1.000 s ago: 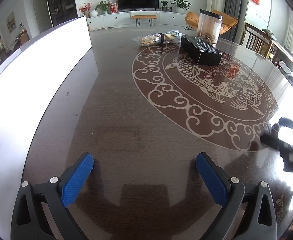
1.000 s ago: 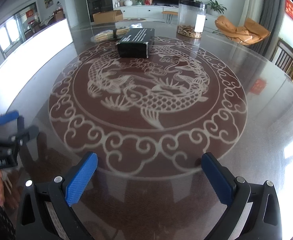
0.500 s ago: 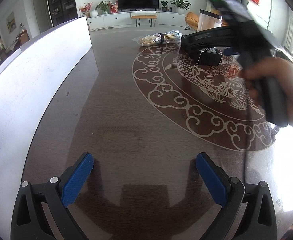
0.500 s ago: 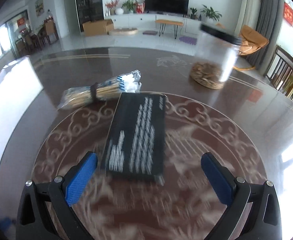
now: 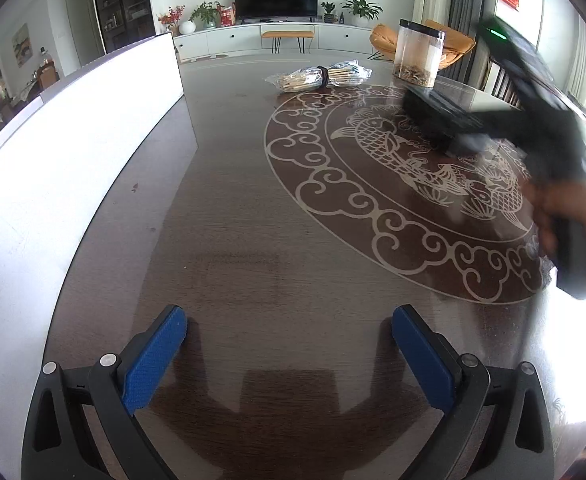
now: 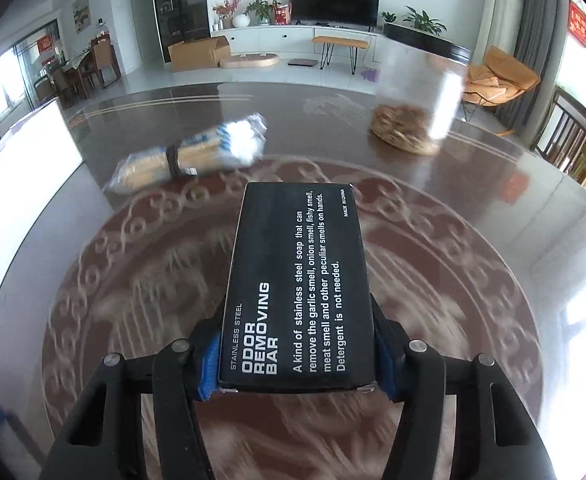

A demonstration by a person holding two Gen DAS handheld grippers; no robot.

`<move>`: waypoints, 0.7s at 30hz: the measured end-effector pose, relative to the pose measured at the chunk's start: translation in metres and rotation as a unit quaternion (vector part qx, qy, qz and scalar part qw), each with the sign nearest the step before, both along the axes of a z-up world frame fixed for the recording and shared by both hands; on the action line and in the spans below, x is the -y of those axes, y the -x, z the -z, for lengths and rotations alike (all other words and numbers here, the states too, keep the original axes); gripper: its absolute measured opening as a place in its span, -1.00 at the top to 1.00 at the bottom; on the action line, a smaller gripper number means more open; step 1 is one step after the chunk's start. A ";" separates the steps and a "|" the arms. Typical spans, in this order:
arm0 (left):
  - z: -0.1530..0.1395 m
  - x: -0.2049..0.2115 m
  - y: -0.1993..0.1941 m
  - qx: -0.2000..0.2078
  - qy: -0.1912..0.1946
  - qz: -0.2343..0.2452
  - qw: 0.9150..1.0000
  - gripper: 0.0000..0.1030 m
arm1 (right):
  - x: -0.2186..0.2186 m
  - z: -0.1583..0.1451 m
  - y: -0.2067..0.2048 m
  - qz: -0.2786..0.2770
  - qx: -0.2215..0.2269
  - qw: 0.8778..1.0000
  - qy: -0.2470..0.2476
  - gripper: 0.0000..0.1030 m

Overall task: Organize objects
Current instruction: 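Grasp the black ODOR REMOVING BAR box with the right tool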

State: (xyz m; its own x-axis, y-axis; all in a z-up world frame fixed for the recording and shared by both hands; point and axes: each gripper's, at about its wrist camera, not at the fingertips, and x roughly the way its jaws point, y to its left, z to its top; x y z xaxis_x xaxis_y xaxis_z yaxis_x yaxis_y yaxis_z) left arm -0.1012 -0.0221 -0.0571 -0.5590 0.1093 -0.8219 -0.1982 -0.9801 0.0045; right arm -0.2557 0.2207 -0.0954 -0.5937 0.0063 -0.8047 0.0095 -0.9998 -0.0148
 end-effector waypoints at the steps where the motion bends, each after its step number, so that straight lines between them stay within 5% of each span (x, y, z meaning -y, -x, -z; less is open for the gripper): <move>1: 0.000 0.000 0.000 0.000 0.000 0.000 1.000 -1.00 | -0.006 0.000 -0.014 0.000 -0.002 1.000 -0.001 -0.16; 13: 0.001 0.000 -0.001 -0.001 0.000 0.000 1.000 -1.00 | -0.061 -0.002 -0.143 0.020 -0.017 1.000 0.003 -0.21; 15: 0.002 0.001 -0.002 -0.001 -0.001 0.001 1.000 -1.00 | -0.061 -0.001 -0.147 0.015 -0.013 1.000 0.004 -0.56; 21: 0.002 -0.008 0.008 0.014 0.001 0.038 0.999 -1.00 | -0.053 0.000 -0.147 0.009 -0.006 1.000 -0.016 -0.78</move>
